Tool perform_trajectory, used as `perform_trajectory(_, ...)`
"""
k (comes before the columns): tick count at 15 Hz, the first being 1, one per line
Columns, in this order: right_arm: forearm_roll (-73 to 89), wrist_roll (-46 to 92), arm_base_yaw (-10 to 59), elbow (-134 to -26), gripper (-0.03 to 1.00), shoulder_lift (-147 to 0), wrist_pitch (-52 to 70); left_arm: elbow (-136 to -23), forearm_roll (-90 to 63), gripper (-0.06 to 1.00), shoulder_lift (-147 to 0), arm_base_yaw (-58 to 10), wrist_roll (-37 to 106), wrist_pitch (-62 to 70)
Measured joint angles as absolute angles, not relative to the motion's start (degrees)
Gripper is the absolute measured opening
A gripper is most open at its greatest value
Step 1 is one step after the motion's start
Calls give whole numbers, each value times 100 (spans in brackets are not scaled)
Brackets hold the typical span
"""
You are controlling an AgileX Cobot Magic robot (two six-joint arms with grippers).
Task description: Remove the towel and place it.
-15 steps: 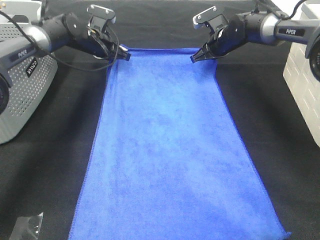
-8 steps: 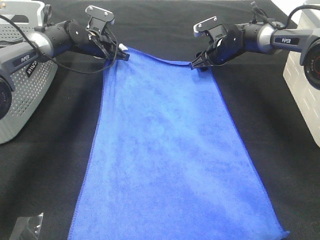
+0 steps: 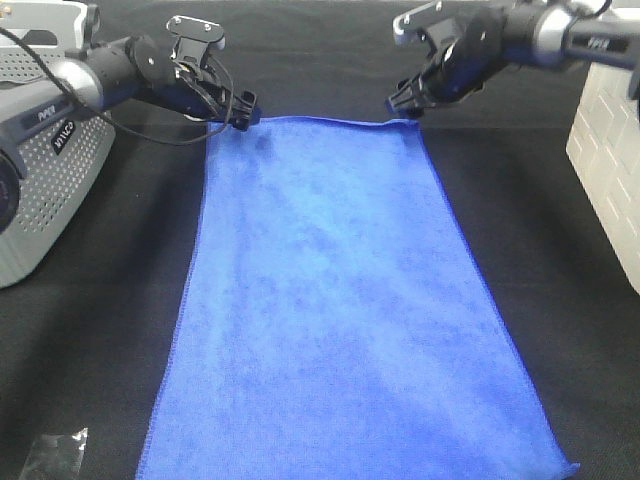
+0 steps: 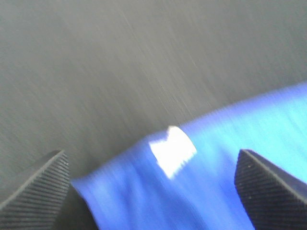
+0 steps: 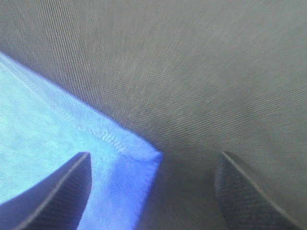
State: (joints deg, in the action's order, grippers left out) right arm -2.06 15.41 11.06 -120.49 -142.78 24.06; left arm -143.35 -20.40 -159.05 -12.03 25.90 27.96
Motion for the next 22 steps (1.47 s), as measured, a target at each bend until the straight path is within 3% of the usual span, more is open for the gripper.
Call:
perform_trajectory(5, -178, 1547, 1106, -12044, 69, -13235, 3953, -14335, -1994, 86, -14885, -1203, 2143, 5099)
perform_trajectory(9, -149, 1576, 1106, -12044, 69, -13023, 4291, -14358, -1312, 86, -14215, -1203, 647, 6715)
perform_trajectory(16, 716, 2154, 1106, -12044, 69, -13665, 3197, -14404, 653, 86, -13499, -1180, -57, 6939)
perform_trajectory(22, 1157, 3191, 1106, -12044, 69, -14524, 1919, -14404, 963, 86, -13476, -1180, -69, 6950)
